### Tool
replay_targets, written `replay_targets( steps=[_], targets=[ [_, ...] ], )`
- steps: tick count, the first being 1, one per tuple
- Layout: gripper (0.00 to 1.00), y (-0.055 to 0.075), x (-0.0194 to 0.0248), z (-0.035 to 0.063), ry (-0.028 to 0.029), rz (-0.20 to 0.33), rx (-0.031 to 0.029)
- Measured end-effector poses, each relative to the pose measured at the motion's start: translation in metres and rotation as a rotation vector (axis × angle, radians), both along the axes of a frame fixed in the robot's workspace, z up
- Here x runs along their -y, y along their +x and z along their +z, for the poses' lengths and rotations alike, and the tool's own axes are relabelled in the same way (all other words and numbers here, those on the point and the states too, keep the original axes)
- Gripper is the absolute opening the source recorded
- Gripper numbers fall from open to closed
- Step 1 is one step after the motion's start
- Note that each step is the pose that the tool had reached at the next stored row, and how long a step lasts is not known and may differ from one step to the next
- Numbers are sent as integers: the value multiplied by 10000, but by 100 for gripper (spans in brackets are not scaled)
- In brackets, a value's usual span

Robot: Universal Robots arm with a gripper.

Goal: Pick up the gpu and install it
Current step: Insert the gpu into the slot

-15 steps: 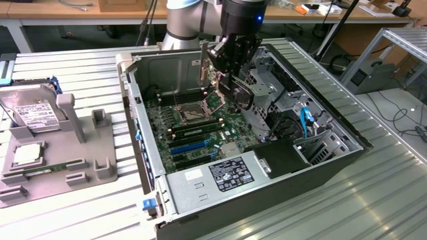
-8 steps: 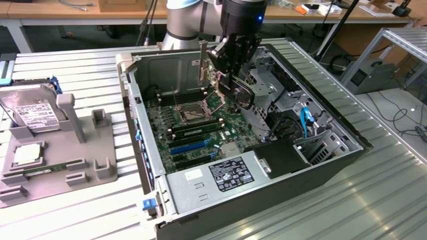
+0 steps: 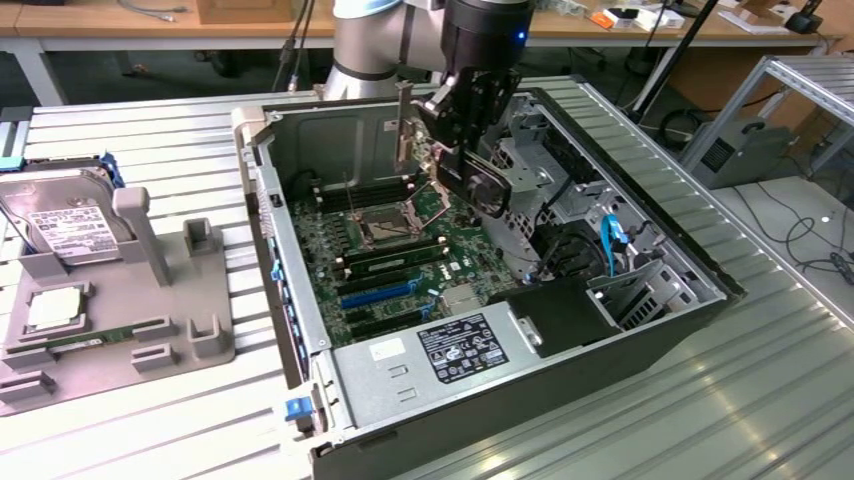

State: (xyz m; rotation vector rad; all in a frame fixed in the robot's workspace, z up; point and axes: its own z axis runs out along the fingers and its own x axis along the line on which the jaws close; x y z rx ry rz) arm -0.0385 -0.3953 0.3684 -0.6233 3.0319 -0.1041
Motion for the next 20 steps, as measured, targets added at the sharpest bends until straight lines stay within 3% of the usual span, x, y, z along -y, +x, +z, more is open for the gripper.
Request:
replay_targets(
  steps=[20],
  targets=[
    [27,0,0,0,0,1231,0]
  ],
)
